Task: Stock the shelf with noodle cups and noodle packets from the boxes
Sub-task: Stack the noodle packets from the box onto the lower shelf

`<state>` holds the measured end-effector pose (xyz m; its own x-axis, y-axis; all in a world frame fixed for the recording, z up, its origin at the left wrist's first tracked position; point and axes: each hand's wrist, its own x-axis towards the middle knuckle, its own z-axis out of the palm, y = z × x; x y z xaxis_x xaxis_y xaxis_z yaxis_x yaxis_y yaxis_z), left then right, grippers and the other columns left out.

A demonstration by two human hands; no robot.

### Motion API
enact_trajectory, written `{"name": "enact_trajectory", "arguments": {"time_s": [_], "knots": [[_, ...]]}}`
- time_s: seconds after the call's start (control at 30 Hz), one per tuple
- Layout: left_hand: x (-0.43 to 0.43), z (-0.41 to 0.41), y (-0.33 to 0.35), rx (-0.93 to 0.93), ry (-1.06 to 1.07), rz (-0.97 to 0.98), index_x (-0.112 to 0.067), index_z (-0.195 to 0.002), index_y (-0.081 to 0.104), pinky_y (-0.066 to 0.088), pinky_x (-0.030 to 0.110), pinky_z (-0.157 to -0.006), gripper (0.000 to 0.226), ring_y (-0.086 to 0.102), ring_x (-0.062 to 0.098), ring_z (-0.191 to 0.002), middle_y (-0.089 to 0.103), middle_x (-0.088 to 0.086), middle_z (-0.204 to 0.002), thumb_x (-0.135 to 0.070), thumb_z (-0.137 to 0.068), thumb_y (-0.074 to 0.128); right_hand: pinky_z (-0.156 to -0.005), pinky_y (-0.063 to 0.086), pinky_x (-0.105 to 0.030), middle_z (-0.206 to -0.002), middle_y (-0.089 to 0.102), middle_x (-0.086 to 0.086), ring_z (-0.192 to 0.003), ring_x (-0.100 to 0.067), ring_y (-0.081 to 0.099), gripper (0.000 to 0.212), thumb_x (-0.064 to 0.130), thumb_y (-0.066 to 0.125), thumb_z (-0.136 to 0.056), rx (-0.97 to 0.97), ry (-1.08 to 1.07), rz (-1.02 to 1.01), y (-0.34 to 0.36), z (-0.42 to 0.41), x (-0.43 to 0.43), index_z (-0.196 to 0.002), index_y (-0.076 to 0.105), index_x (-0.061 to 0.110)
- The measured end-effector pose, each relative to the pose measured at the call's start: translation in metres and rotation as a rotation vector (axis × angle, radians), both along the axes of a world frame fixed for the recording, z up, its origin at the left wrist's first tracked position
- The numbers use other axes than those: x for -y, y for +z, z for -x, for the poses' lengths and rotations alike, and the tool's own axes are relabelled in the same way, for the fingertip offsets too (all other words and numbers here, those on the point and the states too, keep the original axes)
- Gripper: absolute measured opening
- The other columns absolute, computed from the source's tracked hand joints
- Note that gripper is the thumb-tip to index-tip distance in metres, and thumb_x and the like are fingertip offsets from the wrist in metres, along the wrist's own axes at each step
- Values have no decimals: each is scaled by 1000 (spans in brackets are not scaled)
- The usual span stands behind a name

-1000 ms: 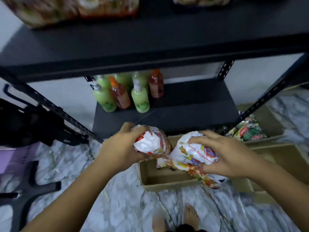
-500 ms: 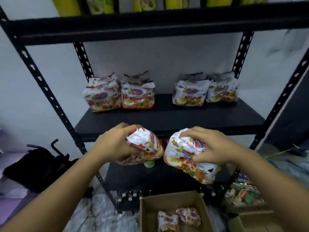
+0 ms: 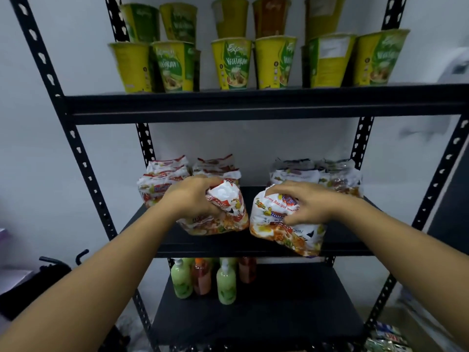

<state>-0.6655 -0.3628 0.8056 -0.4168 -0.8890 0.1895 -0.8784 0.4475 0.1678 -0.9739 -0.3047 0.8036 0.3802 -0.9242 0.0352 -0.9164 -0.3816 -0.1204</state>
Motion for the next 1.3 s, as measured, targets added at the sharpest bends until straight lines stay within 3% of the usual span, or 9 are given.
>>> {"name": "enact_trajectory", "arguments": {"time_s": [0.17, 0.33, 0.5, 0.63, 0.77, 0.83, 0.93, 1.07, 1.3], "knots": [[25, 10, 4, 18, -25, 23, -39, -152, 43, 50, 47, -104, 97, 50, 23, -136, 53, -8, -151, -61, -68, 87, -76, 53, -34, -130, 52, 20, -90, -1, 56, 78, 38, 73, -77, 29, 40, -21, 12, 1, 26, -137, 30, 63], [46, 22, 4, 11, -61, 15, -35, -151, 47, 49, 43, -102, 96, 53, 23, -133, 57, -7, -148, -55, -67, 90, -71, 41, -22, -123, 49, 28, -92, 7, 53, 89, 36, 76, -76, 30, 51, 9, 13, 8, 52, -145, 25, 60], [64, 39, -22, 29, -8, -17, -34, -151, 45, 44, 55, -110, 89, 53, 25, -133, 57, -4, -146, -48, -74, 88, -70, 37, -21, -111, 47, 26, -89, 0, 50, 92, 32, 76, -84, -23, 23, -54, -4, 17, 73, -152, 19, 57], [74, 46, -66, 50, 9, -36, -44, -152, 38, 25, 71, -115, 70, 43, 25, -143, 48, -9, -154, -51, -90, 72, -96, 45, -37, -153, 44, 9, -125, -15, 50, 90, 37, 67, -92, -136, -44, -33, -32, 20, 75, -157, 7, 54], [62, 43, -89, -6, 74, 128, -47, -158, 19, -6, 78, -114, 74, 8, 29, -158, 22, -7, -168, -60, -95, 55, -118, 21, -60, -169, 17, 4, -151, -28, 24, 95, 66, 54, -89, -219, -246, 159, -51, 13, 61, -157, -9, 49], [54, 42, -102, -75, 109, 209, -49, -158, 16, -3, 78, -114, 77, 4, 29, -158, 20, -7, -168, -69, -91, 49, -118, 14, -65, -171, 8, 0, -154, -35, 13, 98, 79, 48, -85, -208, -297, 189, -64, 9, 54, -155, -13, 52], [50, 48, -118, -112, 138, 126, -60, -154, 9, 5, 78, -113, 82, -2, 32, -157, 12, -8, -169, -85, -84, 45, -113, 24, -70, -170, -1, -1, -153, -43, 4, 102, 84, 53, -78, -133, -325, 104, -83, -1, 53, -152, -14, 58], [53, 60, -127, -190, 206, 45, -60, -150, 20, 24, 76, -110, 86, -6, 31, -156, 13, -9, -167, -95, -75, 43, -105, 37, -68, -166, 2, 0, -148, -43, 10, 100, 79, 61, -78, -102, -325, 122, -98, -12, 61, -149, -7, 60], [57, 67, -136, -166, 318, 97, -55, -146, 29, 36, 72, -104, 82, 6, 33, -154, 24, -7, -163, -93, -75, 46, -102, 39, -65, -165, 5, -1, -145, -39, 17, 90, 65, 64, -87, -144, -293, 172, -102, -21, 73, -150, 0, 59]]}}
